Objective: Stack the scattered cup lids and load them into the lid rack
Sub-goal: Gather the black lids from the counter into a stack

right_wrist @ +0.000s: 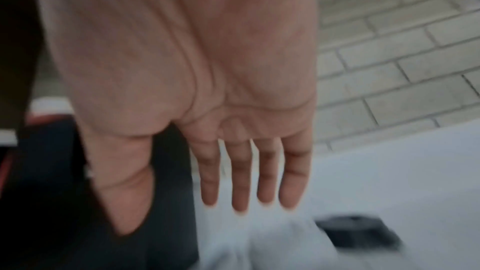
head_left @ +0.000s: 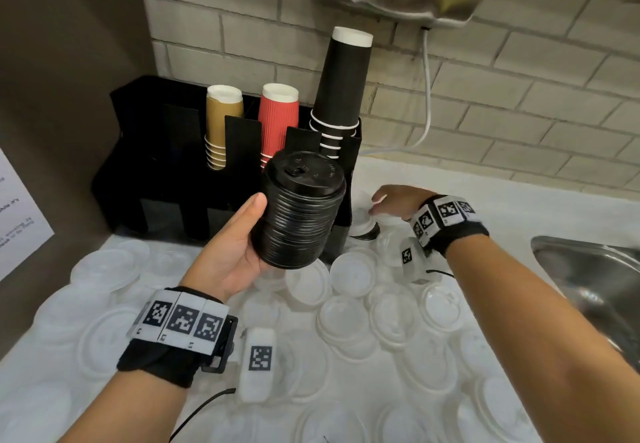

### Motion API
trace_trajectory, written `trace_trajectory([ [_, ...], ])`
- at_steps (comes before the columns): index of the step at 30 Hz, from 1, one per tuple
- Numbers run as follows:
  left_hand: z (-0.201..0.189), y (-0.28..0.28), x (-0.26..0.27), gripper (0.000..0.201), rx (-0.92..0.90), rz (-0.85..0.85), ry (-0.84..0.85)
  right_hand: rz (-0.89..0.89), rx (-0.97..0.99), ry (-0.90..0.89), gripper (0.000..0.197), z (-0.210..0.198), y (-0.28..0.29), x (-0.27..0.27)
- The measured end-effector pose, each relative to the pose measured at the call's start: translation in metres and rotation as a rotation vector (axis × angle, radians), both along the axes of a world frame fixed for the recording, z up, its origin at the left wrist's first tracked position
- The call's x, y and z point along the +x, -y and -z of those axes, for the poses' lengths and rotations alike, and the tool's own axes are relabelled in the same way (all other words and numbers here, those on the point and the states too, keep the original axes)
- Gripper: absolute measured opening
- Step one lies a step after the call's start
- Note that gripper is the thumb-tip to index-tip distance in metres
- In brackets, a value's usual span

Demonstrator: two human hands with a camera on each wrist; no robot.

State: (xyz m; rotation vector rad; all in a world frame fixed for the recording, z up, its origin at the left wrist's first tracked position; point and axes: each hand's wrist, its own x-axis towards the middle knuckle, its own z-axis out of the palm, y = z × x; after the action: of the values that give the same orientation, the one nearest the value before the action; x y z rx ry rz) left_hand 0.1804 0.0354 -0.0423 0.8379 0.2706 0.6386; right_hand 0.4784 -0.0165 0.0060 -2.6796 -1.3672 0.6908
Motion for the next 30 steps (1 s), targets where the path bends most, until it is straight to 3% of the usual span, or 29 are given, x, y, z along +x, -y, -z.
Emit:
trace_trajectory([
  [2,0.002,-0.003,-0.003,0.071,-0.005,-0.021,-0.005,-0.081,-0.107,0.112,0.067,0.021,-0.01,-0.001],
  [4,0.004,-0.005,-0.005,0.07,-0.01,-0.034,-0.017,-0.147,-0.127,0.189,0.081,0.034,-0.019,-0.005],
  [9,0.006,-0.008,-0.008,0.065,-0.002,-0.058,-0.037,-0.206,-0.169,0.322,0.081,0.054,-0.033,-0.009],
  [12,0.007,-0.01,-0.008,0.06,0.003,-0.068,-0.056,-0.191,-0.125,0.306,0.083,0.053,-0.035,-0.003],
  [14,0.008,-0.01,-0.009,0.063,0.01,-0.068,-0.054,-0.171,-0.139,0.202,0.092,0.041,-0.034,0.007],
  [18,0.01,-0.01,-0.007,0.077,0.009,-0.064,-0.069,-0.217,-0.323,0.183,0.116,0.015,-0.028,0.022],
  [20,0.011,-0.009,-0.004,0.081,-0.001,-0.053,-0.069,-0.243,-0.314,0.202,0.111,0.017,-0.032,0.02],
  [23,0.01,-0.007,0.0,0.08,0.008,-0.046,-0.073,-0.249,-0.197,0.224,0.07,0.039,-0.045,0.005],
  [25,0.01,-0.008,-0.001,0.081,0.013,-0.047,-0.077,-0.263,-0.121,0.312,0.056,0.059,-0.047,-0.004],
  [30,0.008,-0.011,-0.005,0.075,0.019,-0.06,-0.084,-0.378,-0.138,0.56,0.053,0.082,-0.043,0.006],
])
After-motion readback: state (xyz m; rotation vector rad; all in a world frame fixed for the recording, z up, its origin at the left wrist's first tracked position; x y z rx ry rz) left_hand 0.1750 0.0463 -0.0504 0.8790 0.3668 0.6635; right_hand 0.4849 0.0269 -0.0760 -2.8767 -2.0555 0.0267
